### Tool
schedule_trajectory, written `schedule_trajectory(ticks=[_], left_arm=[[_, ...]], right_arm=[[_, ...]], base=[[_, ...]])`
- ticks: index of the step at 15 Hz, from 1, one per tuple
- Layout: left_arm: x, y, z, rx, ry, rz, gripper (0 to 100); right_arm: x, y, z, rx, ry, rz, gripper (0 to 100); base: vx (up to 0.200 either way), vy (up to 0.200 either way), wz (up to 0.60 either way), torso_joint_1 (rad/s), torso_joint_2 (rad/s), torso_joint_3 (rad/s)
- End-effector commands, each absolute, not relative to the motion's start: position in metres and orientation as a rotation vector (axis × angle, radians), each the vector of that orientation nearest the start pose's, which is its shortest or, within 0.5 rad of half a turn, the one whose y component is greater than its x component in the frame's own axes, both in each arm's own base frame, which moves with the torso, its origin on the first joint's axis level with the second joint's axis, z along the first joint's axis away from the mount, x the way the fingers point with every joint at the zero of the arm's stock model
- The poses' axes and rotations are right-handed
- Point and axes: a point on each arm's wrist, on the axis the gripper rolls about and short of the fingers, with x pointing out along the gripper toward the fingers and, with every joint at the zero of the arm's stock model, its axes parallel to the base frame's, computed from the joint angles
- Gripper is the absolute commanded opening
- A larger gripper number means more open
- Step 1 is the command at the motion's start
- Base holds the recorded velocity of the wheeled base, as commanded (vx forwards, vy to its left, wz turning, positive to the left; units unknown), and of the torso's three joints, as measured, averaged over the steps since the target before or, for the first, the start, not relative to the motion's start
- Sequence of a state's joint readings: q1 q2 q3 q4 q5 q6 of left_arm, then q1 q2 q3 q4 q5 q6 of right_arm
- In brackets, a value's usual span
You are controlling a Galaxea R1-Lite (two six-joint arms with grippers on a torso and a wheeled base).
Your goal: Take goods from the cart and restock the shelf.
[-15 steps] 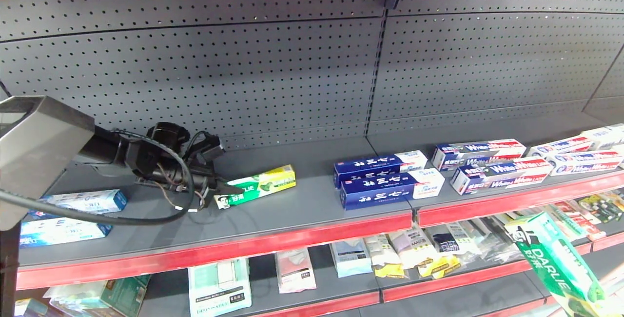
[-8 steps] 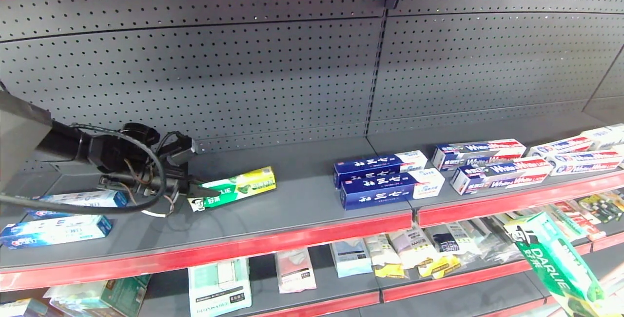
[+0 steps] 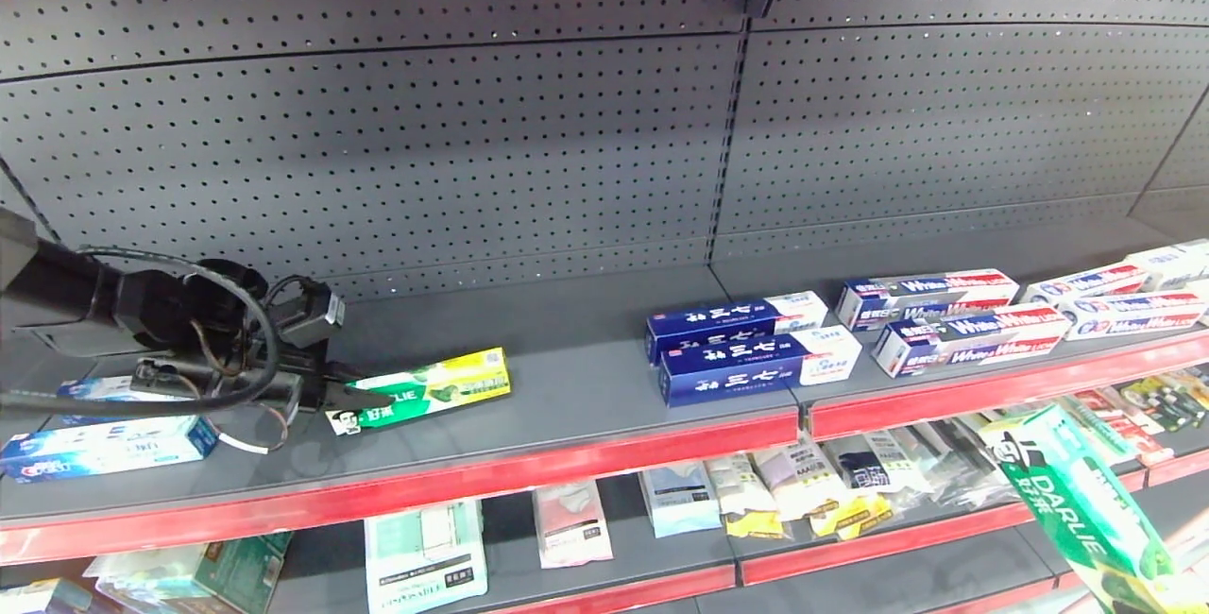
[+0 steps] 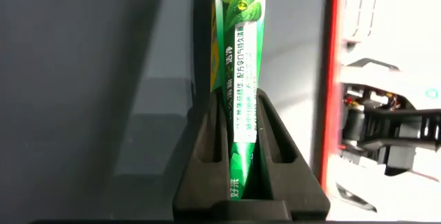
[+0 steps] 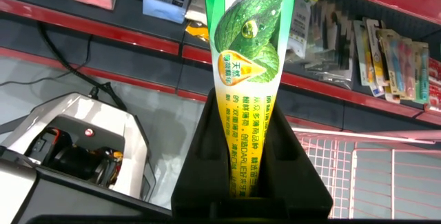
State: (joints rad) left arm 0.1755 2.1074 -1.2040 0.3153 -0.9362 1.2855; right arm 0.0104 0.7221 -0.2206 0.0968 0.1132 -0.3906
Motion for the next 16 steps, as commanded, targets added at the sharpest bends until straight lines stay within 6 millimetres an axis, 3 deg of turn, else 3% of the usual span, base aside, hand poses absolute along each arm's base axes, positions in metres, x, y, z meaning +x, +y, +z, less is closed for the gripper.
schedule_trajectory(ticks=[1, 7, 16], left_arm=[[0.348, 0.051, 0.084, 0.469, 0.441, -1.134, 0], [0.336, 0.066, 0.084, 0.519, 0.432, -1.150, 0], [0.325, 0.066, 0.082, 0.547, 0.424, -1.191, 0]], right_arm=[[0.049, 0.003, 0.122, -0.348, 0.570, 0.236, 0], [0.051, 0.003, 0.123, -0.347, 0.580, 0.238, 0], [0.056, 0.003, 0.127, -0.347, 0.581, 0.238, 0]], base=[[0.000, 0.000, 0.00, 0.000, 0.00, 0.000], [0.000, 0.000, 0.00, 0.000, 0.00, 0.000], [0.000, 0.000, 0.00, 0.000, 0.00, 0.000]])
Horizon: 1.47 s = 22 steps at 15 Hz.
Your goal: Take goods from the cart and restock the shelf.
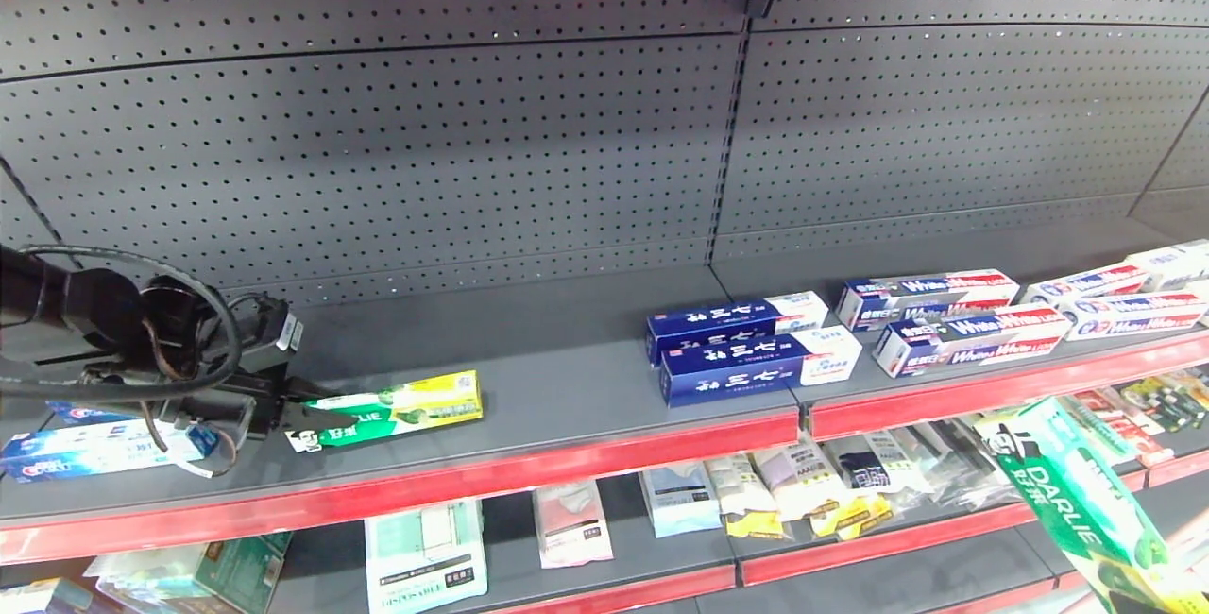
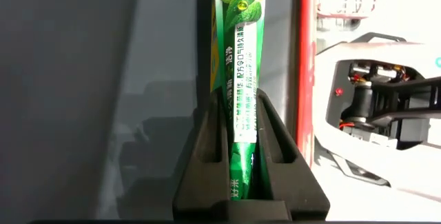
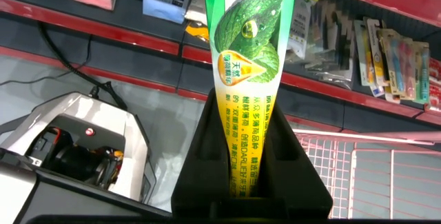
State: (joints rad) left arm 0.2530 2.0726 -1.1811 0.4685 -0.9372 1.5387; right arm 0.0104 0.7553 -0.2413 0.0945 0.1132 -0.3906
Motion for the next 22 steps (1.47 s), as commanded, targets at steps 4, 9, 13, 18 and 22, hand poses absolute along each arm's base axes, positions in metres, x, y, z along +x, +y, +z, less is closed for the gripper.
schedule_trajectory(ticks=[4, 9, 13, 18, 22], left_arm=[[0.313, 0.073, 0.080, 0.553, 0.430, -1.218, 0], [0.300, 0.086, 0.078, 0.558, 0.434, -1.236, 0], [0.304, 0.087, 0.071, 0.551, 0.417, -1.247, 0], [0.309, 0.086, 0.064, 0.568, 0.402, -1.259, 0], [0.309, 0.086, 0.062, 0.567, 0.403, -1.264, 0]], right_arm=[[0.057, 0.003, 0.127, -0.346, 0.586, 0.239, 0], [0.057, 0.003, 0.127, -0.348, 0.584, 0.239, 0], [0.057, 0.003, 0.129, -0.349, 0.576, 0.240, 0], [0.057, 0.003, 0.130, -0.351, 0.574, 0.240, 0], [0.057, 0.003, 0.130, -0.358, 0.574, 0.239, 0]], base=[[0.000, 0.000, 0.00, 0.000, 0.00, 0.000], [0.000, 0.000, 0.00, 0.000, 0.00, 0.000], [0.000, 0.000, 0.00, 0.000, 0.00, 0.000], [0.000, 0.000, 0.00, 0.000, 0.00, 0.000], [0.000, 0.000, 0.00, 0.000, 0.00, 0.000]])
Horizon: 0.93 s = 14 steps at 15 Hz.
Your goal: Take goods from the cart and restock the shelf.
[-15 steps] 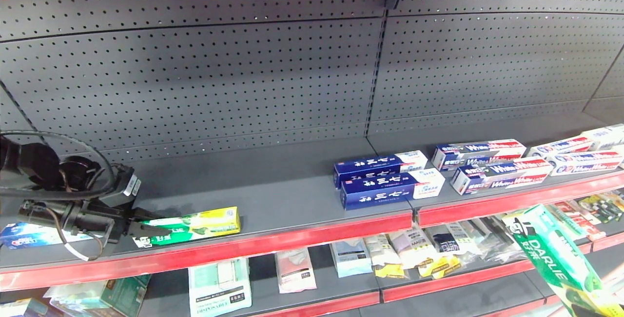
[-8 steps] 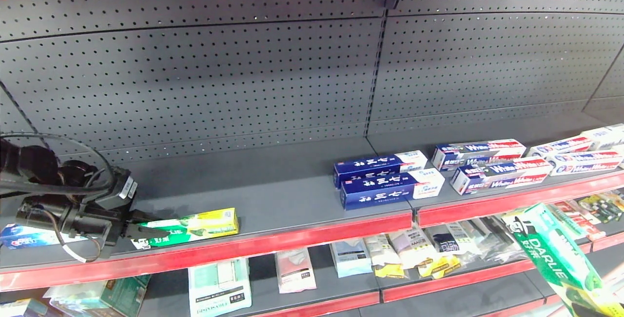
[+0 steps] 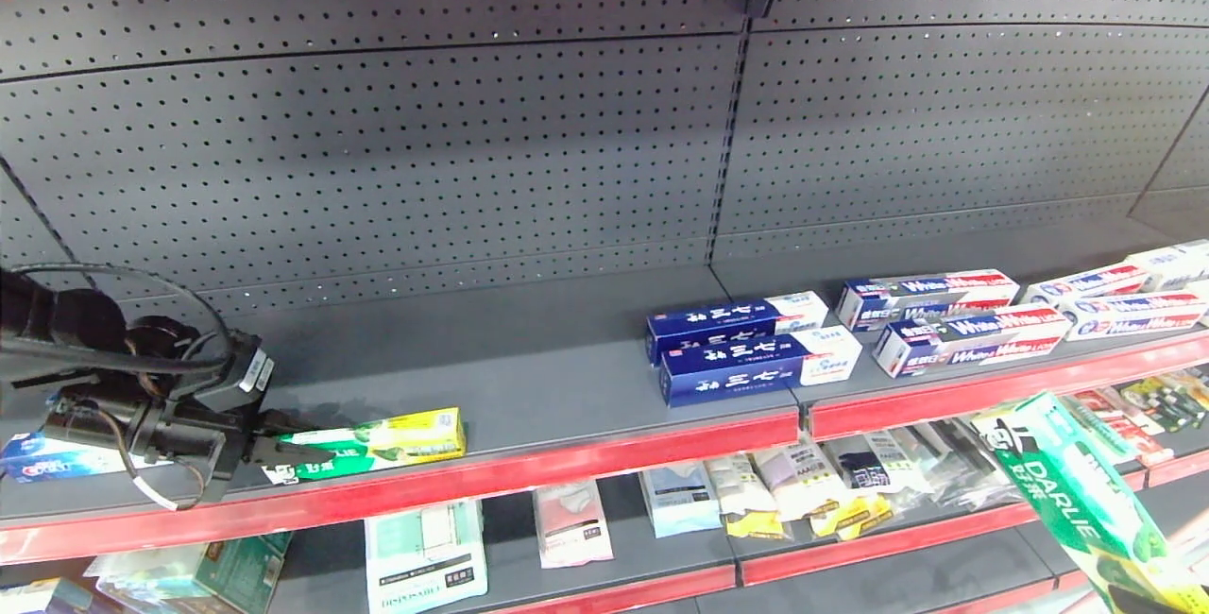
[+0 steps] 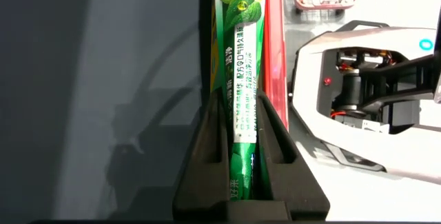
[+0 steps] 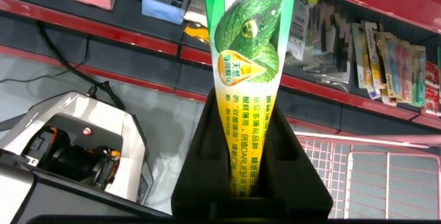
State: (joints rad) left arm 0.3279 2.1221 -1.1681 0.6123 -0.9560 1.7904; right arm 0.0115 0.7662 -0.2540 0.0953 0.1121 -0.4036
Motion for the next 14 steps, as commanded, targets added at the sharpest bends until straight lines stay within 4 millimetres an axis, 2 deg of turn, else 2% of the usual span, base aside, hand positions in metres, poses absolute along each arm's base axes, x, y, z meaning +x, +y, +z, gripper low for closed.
schedule_trajectory(ticks=[1, 14], left_arm=[[0.3094, 0.0860, 0.0621, 0.565, 0.404, -1.264, 0], [0.3039, 0.0856, 0.0582, 0.539, 0.422, -1.270, 0]], right_arm=[[0.0573, 0.0032, 0.1299, -0.360, 0.574, 0.241, 0], [0.0604, 0.0032, 0.1328, -0.363, 0.575, 0.241, 0]], base=[[0.000, 0.000, 0.00, 0.000, 0.00, 0.000], [0.000, 0.000, 0.00, 0.000, 0.00, 0.000]])
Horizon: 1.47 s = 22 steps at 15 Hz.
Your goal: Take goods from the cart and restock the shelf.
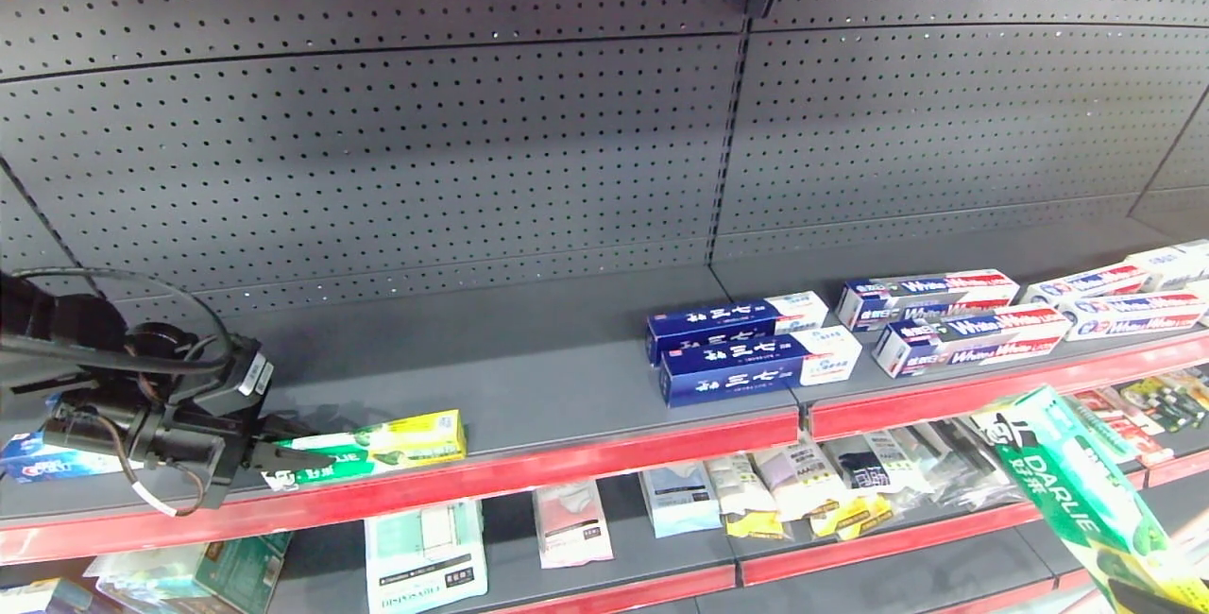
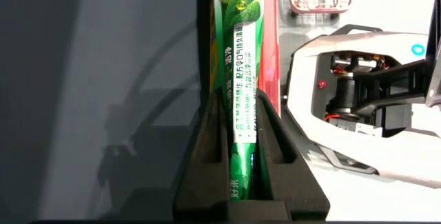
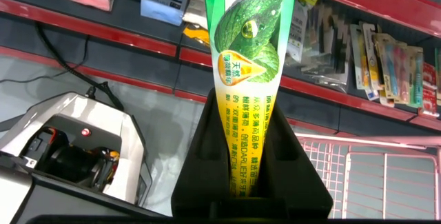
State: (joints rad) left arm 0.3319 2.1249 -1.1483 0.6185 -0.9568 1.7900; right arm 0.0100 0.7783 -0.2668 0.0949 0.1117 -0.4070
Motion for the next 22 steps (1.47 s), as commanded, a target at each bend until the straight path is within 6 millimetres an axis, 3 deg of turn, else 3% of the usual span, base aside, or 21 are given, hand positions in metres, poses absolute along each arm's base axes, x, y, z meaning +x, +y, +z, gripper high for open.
schedule_trajectory(ticks=[1, 19, 20, 22], left_arm=[[0.3025, 0.0852, 0.0577, 0.534, 0.427, -1.272, 0], [0.2985, 0.0847, 0.0530, 0.512, 0.438, -1.276, 0], [0.2978, 0.0845, 0.0527, 0.508, 0.443, -1.278, 100], [0.2951, 0.0836, 0.0531, 0.497, 0.450, -1.280, 100]], right_arm=[[0.0604, 0.0032, 0.1328, -0.363, 0.575, 0.241, 0], [0.0615, 0.0032, 0.1327, -0.361, 0.581, 0.243, 0], [0.0613, 0.0033, 0.1328, -0.362, 0.579, 0.244, 0], [0.0613, 0.0032, 0.1328, -0.362, 0.580, 0.243, 0]], base=[[0.000, 0.000, 0.00, 0.000, 0.00, 0.000], [0.000, 0.000, 0.00, 0.000, 0.00, 0.000], [0.000, 0.000, 0.00, 0.000, 0.00, 0.000], [0.000, 0.000, 0.00, 0.000, 0.00, 0.000]])
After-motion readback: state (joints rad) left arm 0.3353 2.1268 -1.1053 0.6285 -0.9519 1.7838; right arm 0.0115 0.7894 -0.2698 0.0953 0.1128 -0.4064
